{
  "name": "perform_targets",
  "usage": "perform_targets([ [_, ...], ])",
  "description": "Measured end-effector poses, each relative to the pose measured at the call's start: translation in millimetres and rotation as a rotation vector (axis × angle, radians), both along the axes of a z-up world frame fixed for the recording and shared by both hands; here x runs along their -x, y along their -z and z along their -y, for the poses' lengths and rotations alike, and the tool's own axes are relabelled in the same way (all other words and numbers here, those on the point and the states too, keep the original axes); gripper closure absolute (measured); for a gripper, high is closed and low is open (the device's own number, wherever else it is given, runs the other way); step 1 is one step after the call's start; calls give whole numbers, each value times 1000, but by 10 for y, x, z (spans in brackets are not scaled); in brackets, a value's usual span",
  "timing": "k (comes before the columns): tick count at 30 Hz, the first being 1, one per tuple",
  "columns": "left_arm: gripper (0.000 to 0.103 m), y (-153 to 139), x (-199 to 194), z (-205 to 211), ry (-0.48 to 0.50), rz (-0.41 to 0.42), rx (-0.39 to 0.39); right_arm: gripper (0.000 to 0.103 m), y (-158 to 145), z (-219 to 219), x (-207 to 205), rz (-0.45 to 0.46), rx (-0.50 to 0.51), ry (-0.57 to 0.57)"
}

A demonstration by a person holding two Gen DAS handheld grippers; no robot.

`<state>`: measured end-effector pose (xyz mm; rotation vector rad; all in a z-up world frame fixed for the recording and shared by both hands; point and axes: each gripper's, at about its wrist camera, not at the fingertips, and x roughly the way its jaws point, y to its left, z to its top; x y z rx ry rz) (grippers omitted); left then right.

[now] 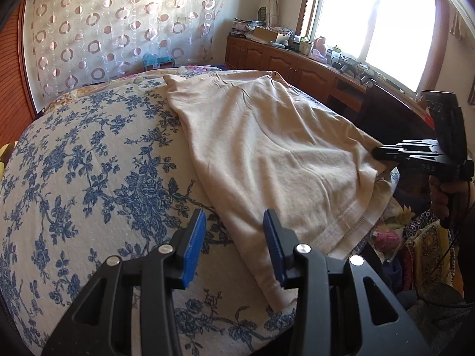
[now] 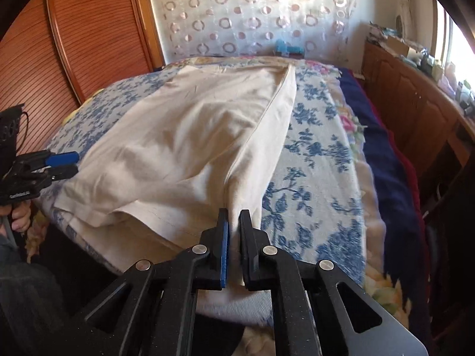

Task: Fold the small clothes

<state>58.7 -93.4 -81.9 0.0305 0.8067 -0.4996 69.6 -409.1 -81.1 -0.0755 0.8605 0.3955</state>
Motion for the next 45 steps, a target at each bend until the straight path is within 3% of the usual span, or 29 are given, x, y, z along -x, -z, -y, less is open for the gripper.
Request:
perform_targets([
  [6, 64, 92, 76, 15, 25, -46, 16, 97, 5, 46, 81, -3, 19, 23],
  [7, 64, 102, 85, 21, 27, -51, 14, 88, 31, 33, 83, -3, 28, 34],
  [8, 64, 104, 99, 23, 29, -50, 15, 70, 45, 17, 70, -5, 31, 42],
  [10, 64, 107, 111, 23, 34, -51, 18, 51, 77, 19, 63, -9, 21, 57],
  [14, 64, 106, 138, 59, 45, -47, 11, 47, 170, 36, 51, -26, 29, 84],
  [19, 64, 96, 176, 113, 101, -69, 53, 50, 179, 18, 104, -41, -12, 62],
  [23, 68, 90, 203, 137, 124, -72, 60, 79, 179, -72, 136, -48, -10, 21],
  [26, 86, 94, 209, 142, 145, -81, 73, 94, 182, -104, 141, -58, -33, -9],
  [29, 102, 89, 211, 138, 155, -78, 80, 95, 147, -135, 156, -38, -56, -25],
  [33, 103, -113, 193, 96, 148, -23, 124, 95, -81, -117, 150, 37, -113, -34],
  [37, 103, -534, 1, 24, 119, 76, 158, 96, -421, -103, 2, 132, -147, -36],
  [45, 103, -1101, -959, -64, 37, 194, 160, 96, -912, -95, -850, 263, -144, -2],
])
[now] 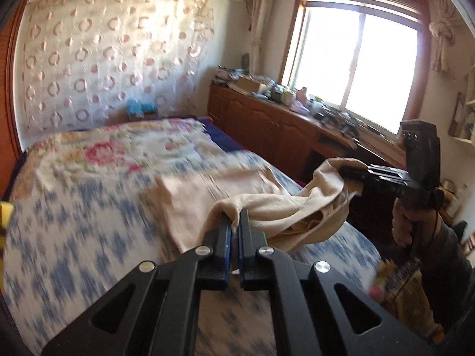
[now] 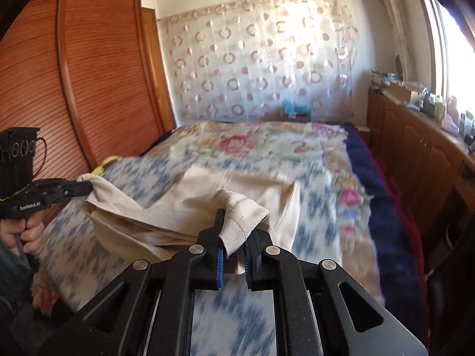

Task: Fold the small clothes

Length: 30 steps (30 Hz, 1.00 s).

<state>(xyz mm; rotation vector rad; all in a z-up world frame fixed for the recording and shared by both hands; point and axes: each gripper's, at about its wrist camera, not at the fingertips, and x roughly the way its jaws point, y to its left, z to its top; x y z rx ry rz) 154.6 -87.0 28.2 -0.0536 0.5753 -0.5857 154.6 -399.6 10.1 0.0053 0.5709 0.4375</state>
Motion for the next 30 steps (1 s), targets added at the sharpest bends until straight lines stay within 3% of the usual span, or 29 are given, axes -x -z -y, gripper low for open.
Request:
perform_targets([
  [5, 103, -32, -698, 36, -47, -13, -29, 96, -19, -27, -717, -13, 34, 24],
  [9, 102, 132, -1192, 105, -78, -52, -68, 95, 129, -31, -1280, -59, 51, 32],
  [13, 94, 281, -1503, 71, -119, -72, -92, 91, 338, -45, -1682, -112, 84, 56],
  [17, 78, 360, -1545, 16, -94, -78, -97, 61, 414, -12, -1780, -100, 140, 104],
  [20, 70, 478, -1479, 42, -41, -101, -122, 49, 404, 78, -1687, -71, 150, 106],
  [24, 68, 726, -1449, 151, 21, -177, -165, 43, 486, 152, -1584, -100, 158, 54],
  [28, 67, 903, -1509, 307, 35, -216, -214, 43, 693, 101, -1740, -183, 173, 18],
  [30, 67, 928, -1586, 343, 34, -230, -197, 43, 742, 73, -1855, -201, 158, 7],
])
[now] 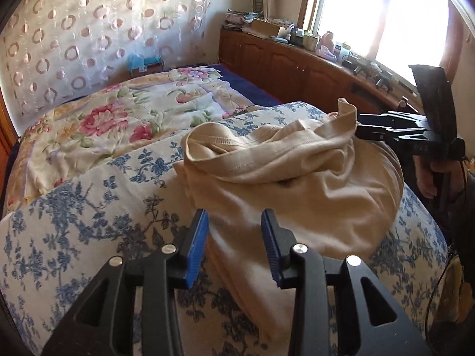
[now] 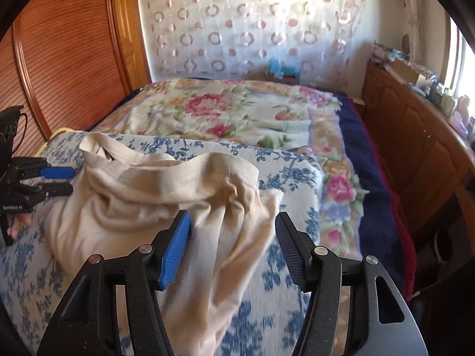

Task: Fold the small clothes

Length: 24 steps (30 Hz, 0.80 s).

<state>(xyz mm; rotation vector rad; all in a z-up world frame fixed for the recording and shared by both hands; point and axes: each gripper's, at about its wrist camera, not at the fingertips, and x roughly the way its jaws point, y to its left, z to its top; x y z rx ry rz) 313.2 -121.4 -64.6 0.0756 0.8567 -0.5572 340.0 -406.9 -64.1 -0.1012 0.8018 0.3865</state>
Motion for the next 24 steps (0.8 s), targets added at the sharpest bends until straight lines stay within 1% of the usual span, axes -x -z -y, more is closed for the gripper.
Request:
perform_targets([
  [3, 67, 0, -125, 27, -16, -9, 14, 43, 20, -3, -207, -36, -58, -7],
  [4, 67, 9, -182, 41, -20, -8, 12, 57, 34, 3, -292, -55, -71, -13],
  [5, 67, 32, -249, 50, -31, -16, 4, 75, 42, -10, -344, -69, -74, -23],
  [6, 67, 55, -306, 48, -47, -24, 0, 85, 57, -18, -387, -79, -72, -36],
  [7, 67, 66, -343, 33, -57, -24, 4, 100, 61, -21, -410, -78, -74, -54],
  [8, 67, 78, -384, 7, -73, -22, 7, 101, 44, -17, -421, -65, -73, -53],
  [9, 67, 94, -425, -11, -101, -17, -8, 101, 15, 17, -429, -25, -50, -5],
  [10, 67, 105, -453, -41, -124, -13, -19, 101, -2, 70, -446, -8, -23, 63],
  [11, 67, 120, -476, -66, -143, -17, -17, 101, -20, 112, -442, -8, -25, 99],
  [13, 67, 148, -487, -88, -144, -27, -1, 101, -37, 176, -417, -6, -31, 132],
  [14, 67, 160, -484, -95, -141, -30, 0, 97, -47, 182, -393, -2, -34, 130],
  [15, 67, 175, -469, -84, -132, -33, -1, 90, -49, 178, -363, -4, -35, 121],
  [17, 67, 217, -457, -67, -119, -45, -13, 44, -46, 150, -301, -11, -22, 115],
  [18, 66, 251, -460, -59, -122, -59, -24, 39, -50, 141, -255, -10, -28, 105],
  [19, 65, 251, -462, -66, -125, -53, -19, 36, -52, 132, -200, -10, -36, 95],
  [22, 63, 268, -456, -44, -134, -40, -28, 31, -17, 66, -83, -33, -34, 56],
  [24, 63, 279, -422, 1, -153, -20, -48, 29, 33, 31, -42, -52, -37, 42],
])
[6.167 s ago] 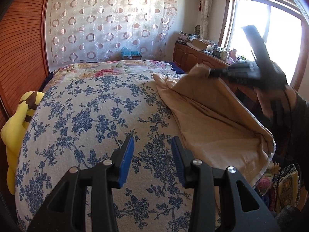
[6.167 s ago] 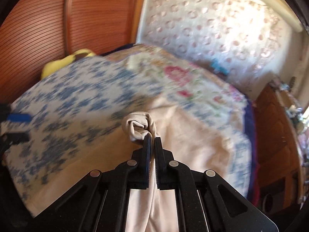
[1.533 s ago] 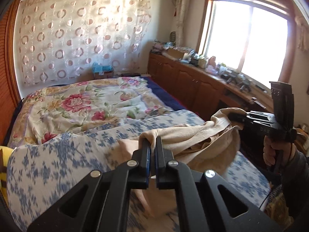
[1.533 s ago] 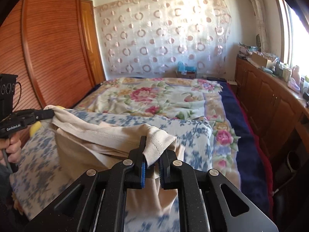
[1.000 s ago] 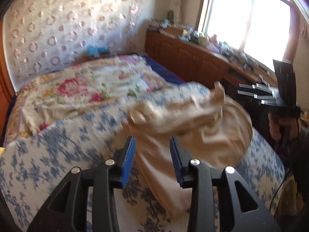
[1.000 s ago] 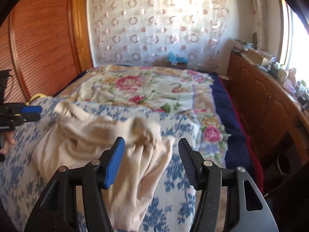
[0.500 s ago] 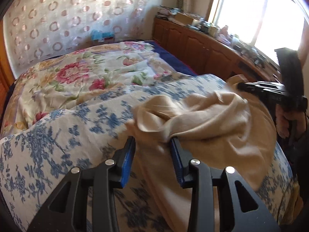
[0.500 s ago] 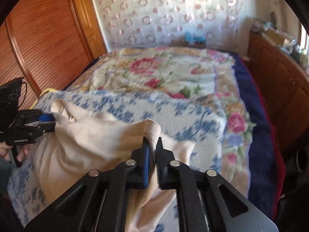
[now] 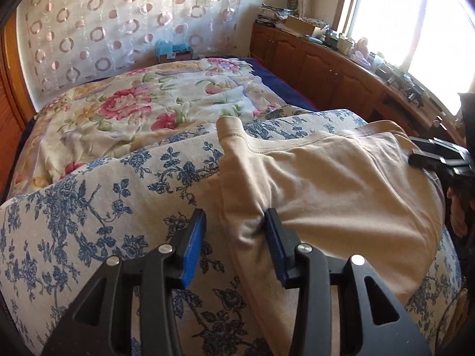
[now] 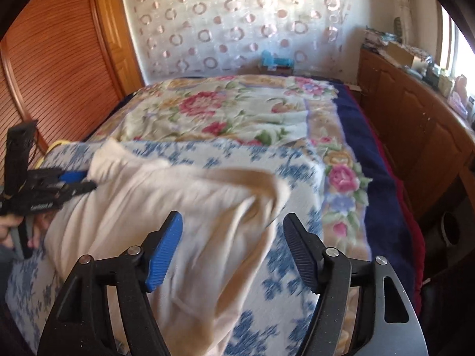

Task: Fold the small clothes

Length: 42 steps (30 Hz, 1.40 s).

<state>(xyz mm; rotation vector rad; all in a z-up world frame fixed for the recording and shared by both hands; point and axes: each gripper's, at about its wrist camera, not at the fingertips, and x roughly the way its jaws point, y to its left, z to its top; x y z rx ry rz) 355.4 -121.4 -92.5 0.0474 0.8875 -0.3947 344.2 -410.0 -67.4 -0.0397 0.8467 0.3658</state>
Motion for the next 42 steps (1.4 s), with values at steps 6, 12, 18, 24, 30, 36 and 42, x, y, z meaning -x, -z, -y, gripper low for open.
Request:
perform_targets([
  [6, 62, -7, -9, 48, -29, -25, -26, 27, 185, -36, 62, -56, -2, -4],
  [12, 62, -54, -7, -19, 15, -88, 10, 27, 286, -24, 54, -106, -46, 3],
  [18, 62, -79, -12, -25, 68, -177, 99, 29, 292, -38, 54, -99, -57, -8],
  [24, 78, -85, -13, 67, 110, -180, 143, 58, 299, -97, 78, -105, -86, -54],
  [30, 95, -152, 44, -51, 105, -160, 234, 85, 260, -177, 145, -95, -119, -115],
  [36, 96, -528, 348, -129, 117, -37, 275, 88, -3, -283, 331, 14, -99, -116],
  [42, 96, -874, 649, -333, 93, 71, 284, 88, -372, -514, 438, 107, -64, -165],
])
